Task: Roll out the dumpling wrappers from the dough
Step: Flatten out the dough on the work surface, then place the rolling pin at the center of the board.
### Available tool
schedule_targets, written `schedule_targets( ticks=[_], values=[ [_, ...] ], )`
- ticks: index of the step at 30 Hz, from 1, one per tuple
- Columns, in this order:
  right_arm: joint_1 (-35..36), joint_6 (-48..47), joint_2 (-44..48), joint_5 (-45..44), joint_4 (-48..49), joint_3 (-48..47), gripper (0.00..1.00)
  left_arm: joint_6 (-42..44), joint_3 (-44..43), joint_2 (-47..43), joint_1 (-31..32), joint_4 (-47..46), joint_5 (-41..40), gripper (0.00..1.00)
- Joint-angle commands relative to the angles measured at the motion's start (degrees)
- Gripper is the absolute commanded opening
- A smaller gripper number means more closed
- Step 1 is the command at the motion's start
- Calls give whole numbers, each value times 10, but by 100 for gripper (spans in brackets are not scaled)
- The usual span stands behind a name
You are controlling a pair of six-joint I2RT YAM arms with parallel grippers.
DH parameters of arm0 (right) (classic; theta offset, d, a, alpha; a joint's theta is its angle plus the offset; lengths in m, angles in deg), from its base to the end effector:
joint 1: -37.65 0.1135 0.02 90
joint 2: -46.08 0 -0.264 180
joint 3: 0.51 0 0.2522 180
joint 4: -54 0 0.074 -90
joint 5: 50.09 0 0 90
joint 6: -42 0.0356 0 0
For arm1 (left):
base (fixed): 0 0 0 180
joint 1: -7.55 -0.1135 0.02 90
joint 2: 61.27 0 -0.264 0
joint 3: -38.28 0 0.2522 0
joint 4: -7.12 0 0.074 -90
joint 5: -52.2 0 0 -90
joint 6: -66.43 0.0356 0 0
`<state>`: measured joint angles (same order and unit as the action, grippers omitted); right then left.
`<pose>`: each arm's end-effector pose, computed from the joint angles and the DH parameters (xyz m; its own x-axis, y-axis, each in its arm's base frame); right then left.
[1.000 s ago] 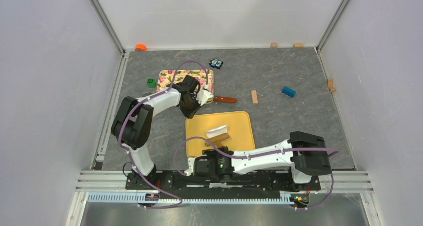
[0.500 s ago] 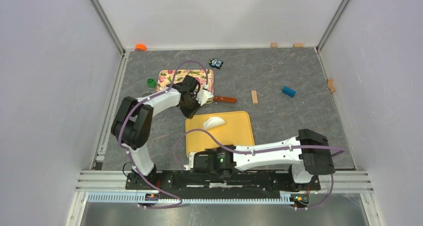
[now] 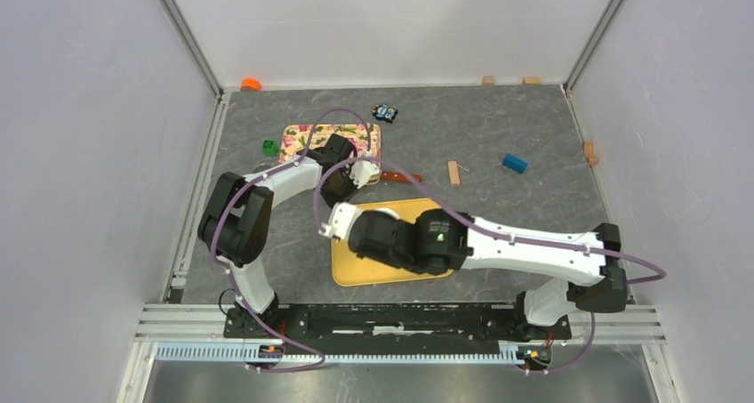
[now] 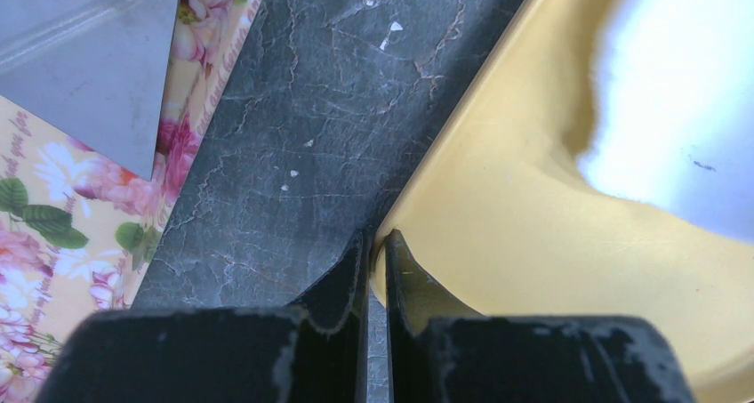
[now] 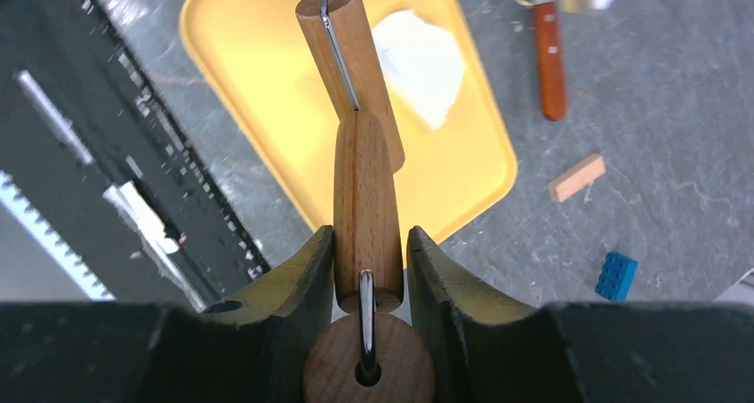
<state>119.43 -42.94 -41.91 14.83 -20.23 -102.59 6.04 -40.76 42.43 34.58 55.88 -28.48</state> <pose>0.0590 0.3029 0.3466 -0.1999 -0.8251 -0.5284 -0.8519 0.4128 -0.3223 0.3028 -0.1610 0.1602 -0.5003 0.8026 -0.3248 0.8475 0.5308 0.0060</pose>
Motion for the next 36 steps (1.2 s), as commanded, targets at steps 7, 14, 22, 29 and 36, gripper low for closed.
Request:
schedule_targets(
  ticks=[7, 14, 22, 29, 36],
  values=[
    [-169, -62, 64, -80, 86, 64, 0, 11, 39, 55, 9, -31, 20, 2],
    [-338, -132, 138, -128, 304, 207, 0, 10, 39, 55, 9, -31, 20, 2],
    [-496, -202, 68, -175, 491, 321, 0, 12, 41, 54, 9, -32, 21, 2],
    [-504, -178, -12, -150, 479, 340, 1, 13, 43, 52, 8, -34, 23, 2],
    [-504, -154, -58, -122, 481, 368, 38, 15, 45, 50, 7, -37, 27, 3]
  ],
)
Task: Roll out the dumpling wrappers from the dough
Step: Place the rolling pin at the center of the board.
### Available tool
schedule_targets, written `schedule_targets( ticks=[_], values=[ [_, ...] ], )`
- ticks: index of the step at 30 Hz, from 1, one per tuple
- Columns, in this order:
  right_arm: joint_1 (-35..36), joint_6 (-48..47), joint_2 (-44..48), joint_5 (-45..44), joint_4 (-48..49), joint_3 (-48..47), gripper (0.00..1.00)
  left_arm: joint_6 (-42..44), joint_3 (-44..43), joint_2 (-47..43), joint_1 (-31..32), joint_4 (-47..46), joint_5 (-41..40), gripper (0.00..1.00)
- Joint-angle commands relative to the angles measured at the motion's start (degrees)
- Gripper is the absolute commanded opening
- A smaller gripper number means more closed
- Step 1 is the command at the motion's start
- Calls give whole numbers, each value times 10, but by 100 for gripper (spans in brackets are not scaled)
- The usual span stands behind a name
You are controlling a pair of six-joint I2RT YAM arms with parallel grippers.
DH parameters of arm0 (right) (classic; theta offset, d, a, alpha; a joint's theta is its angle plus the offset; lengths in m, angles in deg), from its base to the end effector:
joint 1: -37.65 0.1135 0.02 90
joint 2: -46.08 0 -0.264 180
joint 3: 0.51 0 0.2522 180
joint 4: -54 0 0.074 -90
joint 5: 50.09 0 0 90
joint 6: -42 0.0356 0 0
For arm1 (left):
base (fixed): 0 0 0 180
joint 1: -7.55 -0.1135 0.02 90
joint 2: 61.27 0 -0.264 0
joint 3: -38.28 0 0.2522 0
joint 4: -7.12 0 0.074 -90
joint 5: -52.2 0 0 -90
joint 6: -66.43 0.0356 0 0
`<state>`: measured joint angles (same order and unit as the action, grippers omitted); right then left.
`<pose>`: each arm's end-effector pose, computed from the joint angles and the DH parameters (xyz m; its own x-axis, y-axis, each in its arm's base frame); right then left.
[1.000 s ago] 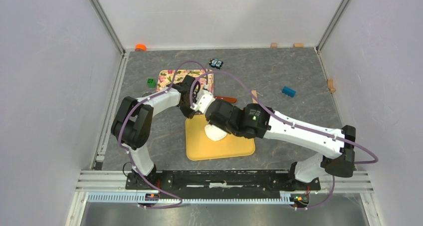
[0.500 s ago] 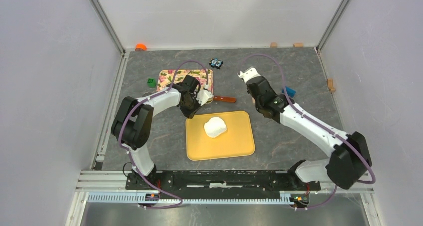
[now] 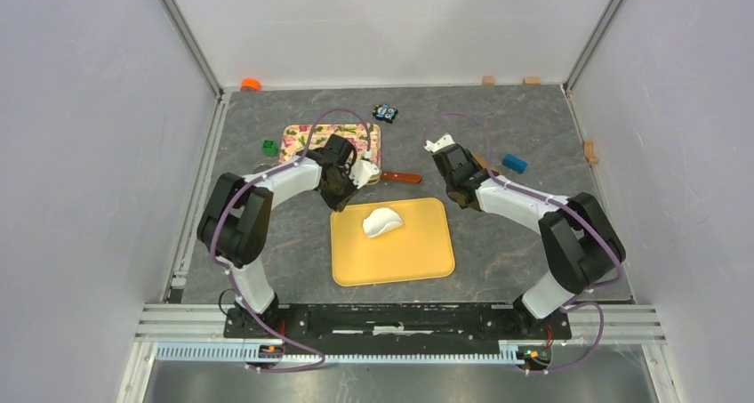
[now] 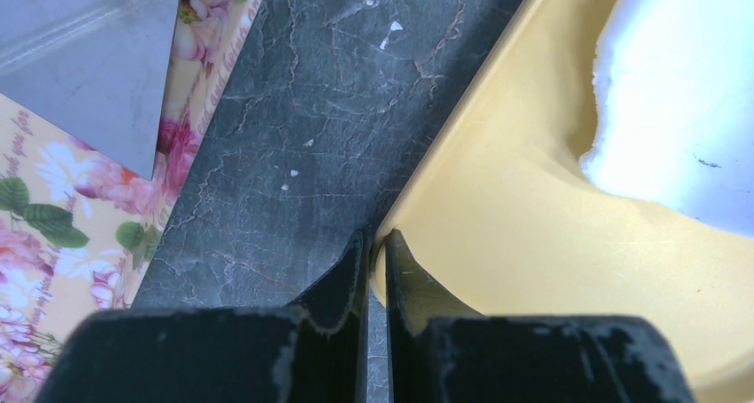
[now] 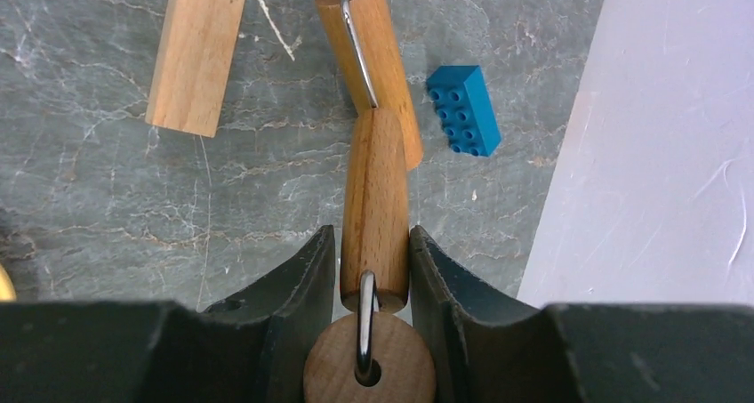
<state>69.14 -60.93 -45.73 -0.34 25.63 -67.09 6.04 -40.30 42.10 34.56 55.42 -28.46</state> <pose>0.2819 0.1457 0.1884 -0.6529 -0.6002 -0.4620 -0.2235 0.7355 -0.6397 0.3018 -0.1604 0.1602 -0.4989 0.8015 -0.3296 0.8473 0.5310 0.0087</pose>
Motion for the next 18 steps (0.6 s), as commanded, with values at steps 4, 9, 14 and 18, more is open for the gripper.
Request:
schedule_targets(
  ticks=[4, 9, 14, 18],
  values=[
    [-2, 24, -41, 31, 20, 11, 84, 29, 20, 61, 6, -4, 46, 22],
    [-3, 12, -32, 31, 12, -9, 98, 62, -44, 15, -2, 100, 145, 47],
    [-2, 24, 45, 121, 50, -6, 98, 116, -184, -37, -35, 272, 267, 100],
    [-1, 40, 126, 211, 128, 40, 98, 112, -264, -31, -115, 345, 278, 100]
  ],
)
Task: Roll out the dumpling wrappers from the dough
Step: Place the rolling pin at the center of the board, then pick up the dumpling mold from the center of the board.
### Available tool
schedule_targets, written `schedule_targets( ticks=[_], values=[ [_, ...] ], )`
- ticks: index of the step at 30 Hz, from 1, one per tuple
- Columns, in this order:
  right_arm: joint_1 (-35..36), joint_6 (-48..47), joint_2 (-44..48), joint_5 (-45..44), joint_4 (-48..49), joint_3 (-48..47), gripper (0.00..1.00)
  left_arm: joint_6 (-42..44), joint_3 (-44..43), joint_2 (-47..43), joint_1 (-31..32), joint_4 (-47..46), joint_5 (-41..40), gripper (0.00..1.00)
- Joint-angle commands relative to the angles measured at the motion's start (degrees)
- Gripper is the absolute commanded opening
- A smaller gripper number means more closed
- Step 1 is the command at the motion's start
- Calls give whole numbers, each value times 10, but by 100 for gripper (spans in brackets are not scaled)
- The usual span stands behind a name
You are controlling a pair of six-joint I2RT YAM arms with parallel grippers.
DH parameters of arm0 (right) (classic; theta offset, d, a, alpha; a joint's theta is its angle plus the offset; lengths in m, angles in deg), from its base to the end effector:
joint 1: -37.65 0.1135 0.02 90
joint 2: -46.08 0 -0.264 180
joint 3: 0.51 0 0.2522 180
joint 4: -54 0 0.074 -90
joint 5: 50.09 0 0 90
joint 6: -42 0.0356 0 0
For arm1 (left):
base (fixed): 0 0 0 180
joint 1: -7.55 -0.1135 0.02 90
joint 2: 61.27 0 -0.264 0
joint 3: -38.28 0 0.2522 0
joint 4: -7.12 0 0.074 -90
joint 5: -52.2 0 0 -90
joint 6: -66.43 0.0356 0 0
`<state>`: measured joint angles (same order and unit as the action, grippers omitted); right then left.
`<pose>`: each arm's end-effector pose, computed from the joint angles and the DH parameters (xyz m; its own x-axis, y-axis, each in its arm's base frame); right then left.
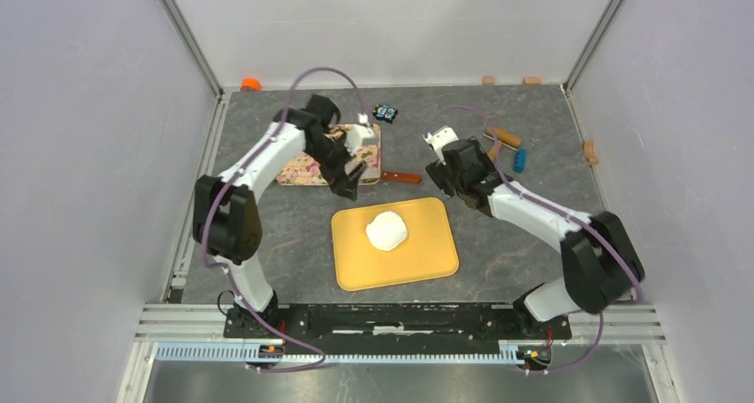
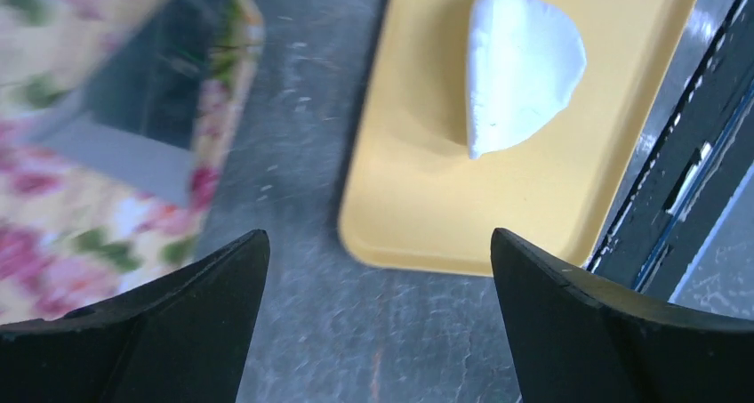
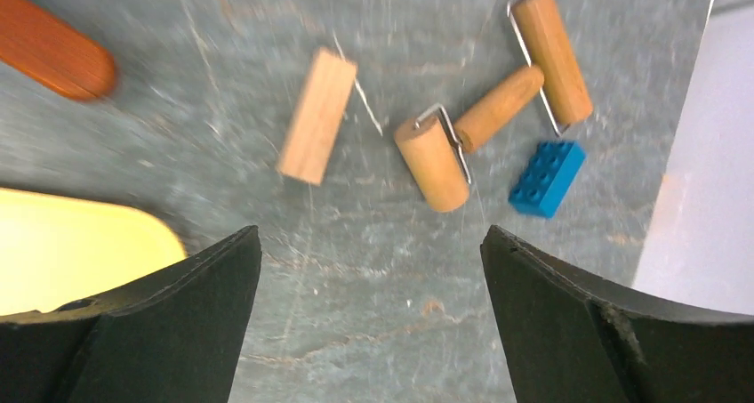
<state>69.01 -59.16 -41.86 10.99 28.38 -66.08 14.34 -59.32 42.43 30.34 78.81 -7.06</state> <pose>0.2772 0.1488 0.2032 -0.5878 -0.5566 -0.5871 -0.2986 0.8237 -0.4821 0.3206 -0.1544 0.2410 -0.4451 0.7598 -0.4738 0.8949 0.3595 -0.2642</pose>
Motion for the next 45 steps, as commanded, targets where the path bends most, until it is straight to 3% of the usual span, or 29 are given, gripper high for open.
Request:
schedule_targets(
  ticks=[1, 5, 9, 11, 15, 17, 22, 40, 45],
  values=[
    [0, 24, 113, 125, 129, 48, 98, 20, -77, -32, -100, 111, 48, 100],
    [-2, 8, 222, 250, 312, 166, 98, -37, -72, -25, -207, 68, -24, 99],
    [-3, 146, 321, 204, 559, 327, 98, -92, -58, -26, -287, -20, -136, 84],
    [-4, 154, 343, 217, 628, 372, 98, -114, -53, -25, -296, -56, -205, 70],
    [-5, 141, 312, 232, 504, 317, 97, -120, -59, 7, -297, -86, -281, 55],
    [-4, 135, 284, 243, 442, 284, 90, -124, -68, 36, -303, -93, -297, 41],
    [-4, 159, 263, 272, 448, 291, 86, -139, -92, 95, -318, -108, -306, 25],
    [-4, 174, 252, 328, 457, 309, 86, -125, -104, 124, -328, -137, -342, 28],
    [-3, 172, 252, 339, 455, 310, 87, -123, -115, 106, -328, -119, -310, 31]
  ],
)
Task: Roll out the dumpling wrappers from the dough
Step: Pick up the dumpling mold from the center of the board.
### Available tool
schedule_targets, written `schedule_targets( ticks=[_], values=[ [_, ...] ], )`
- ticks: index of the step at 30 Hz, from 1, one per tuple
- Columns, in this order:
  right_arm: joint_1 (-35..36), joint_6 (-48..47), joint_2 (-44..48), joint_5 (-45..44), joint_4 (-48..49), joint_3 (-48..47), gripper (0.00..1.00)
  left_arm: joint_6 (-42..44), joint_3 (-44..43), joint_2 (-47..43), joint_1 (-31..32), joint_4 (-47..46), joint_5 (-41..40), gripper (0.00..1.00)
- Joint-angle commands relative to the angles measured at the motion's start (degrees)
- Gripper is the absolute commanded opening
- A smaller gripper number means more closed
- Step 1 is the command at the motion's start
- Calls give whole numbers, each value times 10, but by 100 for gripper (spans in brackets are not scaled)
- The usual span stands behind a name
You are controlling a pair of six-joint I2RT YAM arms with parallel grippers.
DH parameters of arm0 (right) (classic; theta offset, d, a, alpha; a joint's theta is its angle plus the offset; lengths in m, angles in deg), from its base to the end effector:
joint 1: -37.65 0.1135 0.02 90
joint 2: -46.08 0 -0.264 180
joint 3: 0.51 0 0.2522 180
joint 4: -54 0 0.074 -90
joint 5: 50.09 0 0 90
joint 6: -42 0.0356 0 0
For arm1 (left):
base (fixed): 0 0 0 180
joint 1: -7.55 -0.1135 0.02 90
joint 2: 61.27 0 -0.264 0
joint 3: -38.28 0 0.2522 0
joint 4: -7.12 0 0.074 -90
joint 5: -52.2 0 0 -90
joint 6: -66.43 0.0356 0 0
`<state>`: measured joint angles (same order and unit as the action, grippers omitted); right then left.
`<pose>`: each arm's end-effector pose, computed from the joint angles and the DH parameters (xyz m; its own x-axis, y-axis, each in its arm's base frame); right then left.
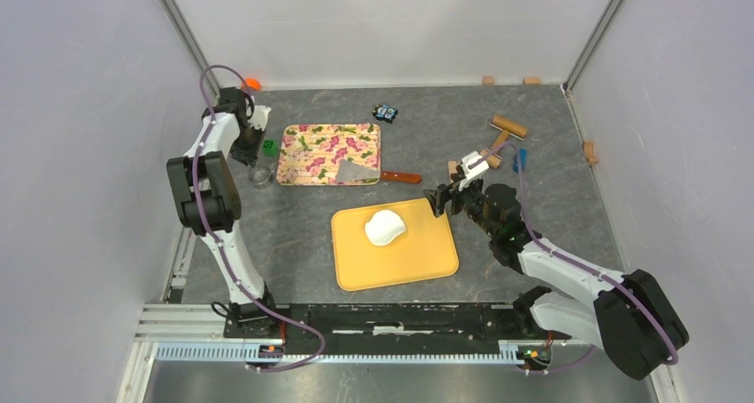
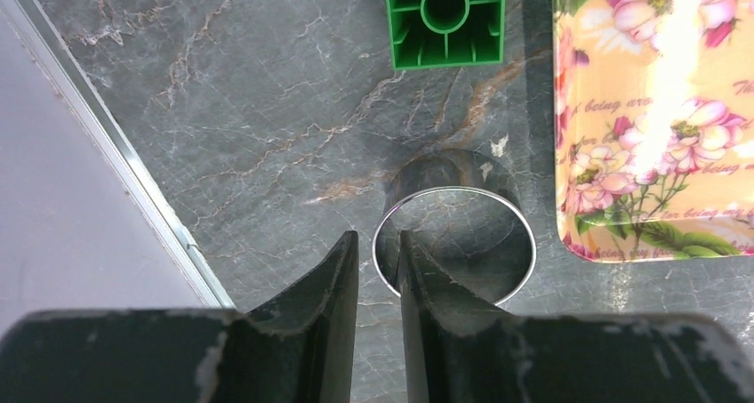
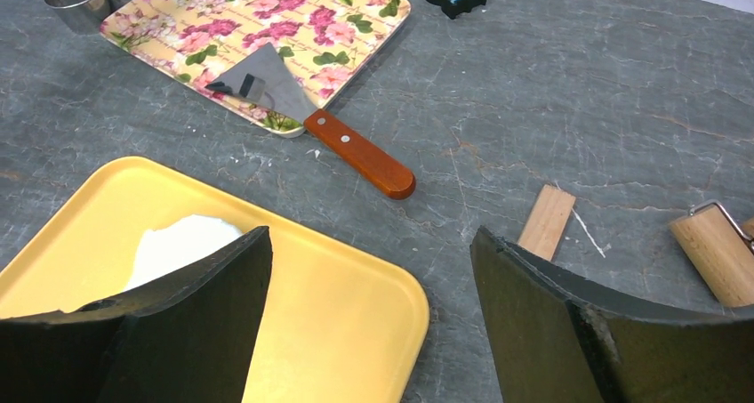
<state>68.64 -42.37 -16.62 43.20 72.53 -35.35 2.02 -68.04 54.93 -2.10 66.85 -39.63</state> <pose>0.1961 0.1202 0.2125 -0.1935 -0.0020 -0.9811 -0.5462 0.8309 0.1061 0.4170 0.0721 0.2044 -0.9105 0.2831 -0.3013 0.2381 0.9549 0.1775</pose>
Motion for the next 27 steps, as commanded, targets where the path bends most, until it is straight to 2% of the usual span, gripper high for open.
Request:
schedule_targets(
  ticks=[1, 6, 12, 14, 15, 16, 17, 21, 25, 27],
  values=[
    [0, 5, -3, 18, 12, 3, 88, 2, -26, -24, -4, 1, 16, 33],
    [3, 8, -8, 18, 4, 1, 91, 15, -36, 14, -10, 17, 10, 39],
    [6, 7, -1, 19, -6, 0, 91, 13, -40, 60, -16, 14, 13, 40],
    [6, 8, 0, 20, -9, -2, 91, 11, -44, 71, -16, 16, 16, 34],
    [8, 8, 2, 19, -12, -3, 90, 11, -44, 72, -16, 18, 16, 28],
    [9, 7, 3, 19, -15, -4, 90, 11, -42, 71, -16, 21, 36, 18],
    [11, 9, 4, 16, -20, -6, 90, 10, -39, 66, -16, 22, 45, 3],
    [24, 11, 12, -9, -47, -17, 85, 2, -19, 19, -16, 42, 70, 2],
    [73, 26, 8, -82, -118, -61, 76, -19, 25, -101, -3, 76, 147, 2],
    [111, 37, 3, -121, -149, -91, 73, -31, 58, -168, 32, 77, 165, 2]
  ],
)
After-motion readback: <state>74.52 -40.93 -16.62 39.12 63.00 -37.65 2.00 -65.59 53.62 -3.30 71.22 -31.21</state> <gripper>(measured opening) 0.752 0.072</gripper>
